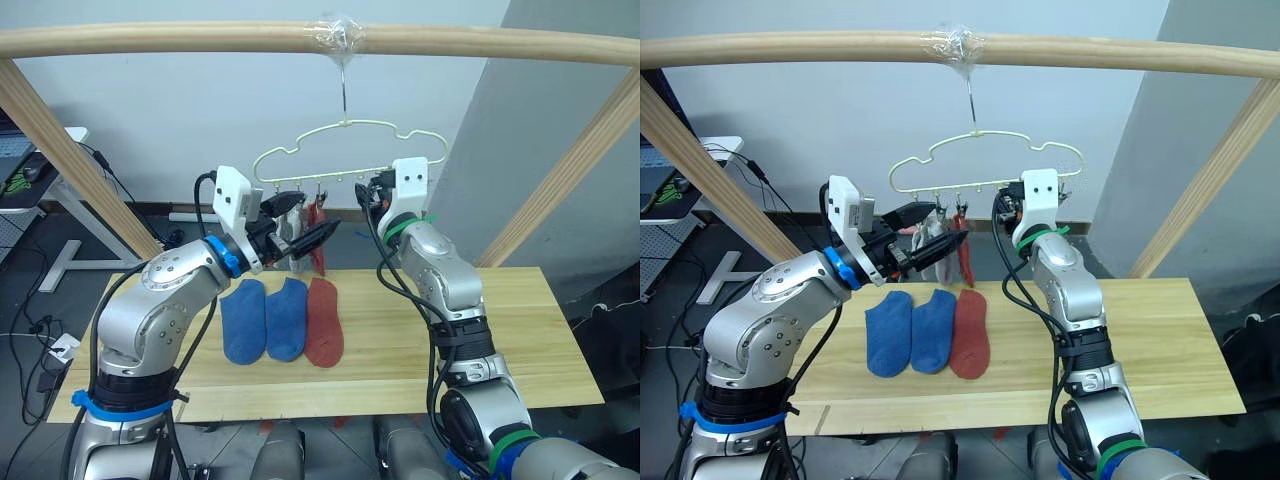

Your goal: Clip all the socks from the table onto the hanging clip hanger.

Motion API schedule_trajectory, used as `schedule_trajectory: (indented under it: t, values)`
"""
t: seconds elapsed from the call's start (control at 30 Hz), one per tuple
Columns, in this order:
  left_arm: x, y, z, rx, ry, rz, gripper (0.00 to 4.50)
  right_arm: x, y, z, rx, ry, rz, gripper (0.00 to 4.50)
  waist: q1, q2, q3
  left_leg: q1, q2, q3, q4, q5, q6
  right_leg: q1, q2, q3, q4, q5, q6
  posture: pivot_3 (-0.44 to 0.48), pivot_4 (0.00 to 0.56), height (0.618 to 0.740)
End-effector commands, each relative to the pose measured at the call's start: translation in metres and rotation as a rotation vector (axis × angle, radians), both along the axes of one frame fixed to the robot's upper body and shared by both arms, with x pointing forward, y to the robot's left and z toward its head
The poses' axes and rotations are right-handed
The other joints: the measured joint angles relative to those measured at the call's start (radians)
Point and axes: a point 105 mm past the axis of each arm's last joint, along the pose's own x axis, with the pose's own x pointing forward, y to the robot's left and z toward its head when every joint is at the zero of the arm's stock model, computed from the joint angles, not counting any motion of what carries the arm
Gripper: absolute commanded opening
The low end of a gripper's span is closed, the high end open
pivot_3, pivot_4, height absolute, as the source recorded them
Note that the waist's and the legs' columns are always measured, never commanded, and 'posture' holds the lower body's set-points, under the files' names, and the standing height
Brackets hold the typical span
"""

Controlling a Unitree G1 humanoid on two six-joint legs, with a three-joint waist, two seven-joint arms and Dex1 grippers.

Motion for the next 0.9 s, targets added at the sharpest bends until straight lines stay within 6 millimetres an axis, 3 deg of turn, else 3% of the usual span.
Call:
schedule_trajectory:
  t: [0.03, 0.8, 0.9]
  values:
    - [-0.0061, -0.0063, 0.0152, -0.018, -0.064, -0.031, 4.50, 0.0004, 0.0021, 0.0199, 0.028, -0.068, 0.010, 1.93, 0.000, 0.000, 0.000, 0.000, 0.000, 0.000, 0.000, 0.000, 0.000, 0.000, 0.000, 0.000, 0.000, 0.000, 0.000, 0.085, 0.168, 0.740]
    - [-0.0087, -0.0082, 0.0160, -0.031, -0.059, -0.039, 4.50, 0.0049, -0.0005, 0.0223, 0.027, -0.081, -0.007, 1.93, 0.000, 0.001, 0.001, 0.000, 0.000, 0.000, 0.000, 0.000, 0.000, 0.000, 0.000, 0.000, 0.000, 0.000, 0.000, 0.084, 0.188, 0.740]
    - [-0.0094, -0.0086, 0.0161, -0.032, -0.059, -0.043, 4.50, 0.0048, -0.0015, 0.0217, 0.026, -0.081, -0.009, 0.98, 0.000, 0.001, 0.001, 0.000, 0.000, 0.000, 0.000, 0.000, 0.000, 0.000, 0.000, 0.000, 0.000, 0.000, 0.000, 0.082, 0.189, 0.740]
